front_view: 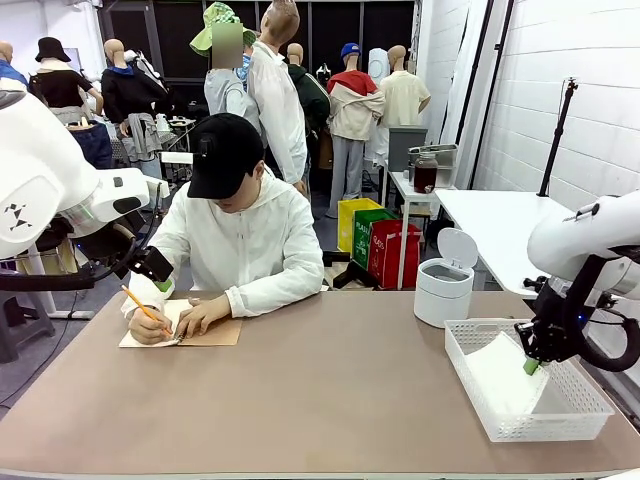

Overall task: Sort the paper based on its condition.
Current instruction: If a person hands you a paper, place it in the Organizing basket , and if it's crumpled, put it in the Trash can.

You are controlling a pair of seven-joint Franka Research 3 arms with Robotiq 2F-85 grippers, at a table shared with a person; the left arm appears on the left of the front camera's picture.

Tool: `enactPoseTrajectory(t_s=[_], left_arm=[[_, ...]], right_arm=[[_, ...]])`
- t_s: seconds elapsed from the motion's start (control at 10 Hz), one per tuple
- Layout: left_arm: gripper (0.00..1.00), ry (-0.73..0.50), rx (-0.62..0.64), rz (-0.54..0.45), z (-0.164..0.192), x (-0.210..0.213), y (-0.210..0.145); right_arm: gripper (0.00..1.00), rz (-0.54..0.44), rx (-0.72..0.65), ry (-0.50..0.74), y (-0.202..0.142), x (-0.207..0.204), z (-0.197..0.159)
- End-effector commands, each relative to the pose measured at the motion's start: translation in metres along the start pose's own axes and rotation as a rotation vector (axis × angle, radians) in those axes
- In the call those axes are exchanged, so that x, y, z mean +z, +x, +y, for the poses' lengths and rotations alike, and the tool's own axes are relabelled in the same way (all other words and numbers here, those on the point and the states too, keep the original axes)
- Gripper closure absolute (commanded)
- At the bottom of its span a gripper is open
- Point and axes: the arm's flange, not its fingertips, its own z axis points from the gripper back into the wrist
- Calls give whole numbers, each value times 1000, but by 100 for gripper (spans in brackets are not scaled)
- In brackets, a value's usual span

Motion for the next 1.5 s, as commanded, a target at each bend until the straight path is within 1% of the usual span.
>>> enactPoseTrajectory(t_s=[0.0, 0.2, 0.5, 0.7, 0.9, 1.1, 1.4], left_arm=[[0, -2, 0, -1, 0, 0, 0], [0, -2, 0, -1, 0, 0, 0], [0, -2, 0, -1, 0, 0, 0], [0, -2, 0, -1, 0, 0, 0], [0, -2, 0, -1, 0, 0, 0], [0, -2, 0, -1, 0, 0, 0], [0, -2, 0, -1, 0, 0, 0]], right_arm=[[40, 17, -58, -46, -3, -6, 3], [0, 8, -90, -71, -5, 1, 4], [0, -5, -108, -159, 2, 25, 10], [0, -5, -111, -173, 5, 39, 18], [0, -5, -123, -176, 5, 46, 23], [0, 6, -128, -180, 5, 45, 24], [0, -43, -122, -94, 9, 52, 33]])
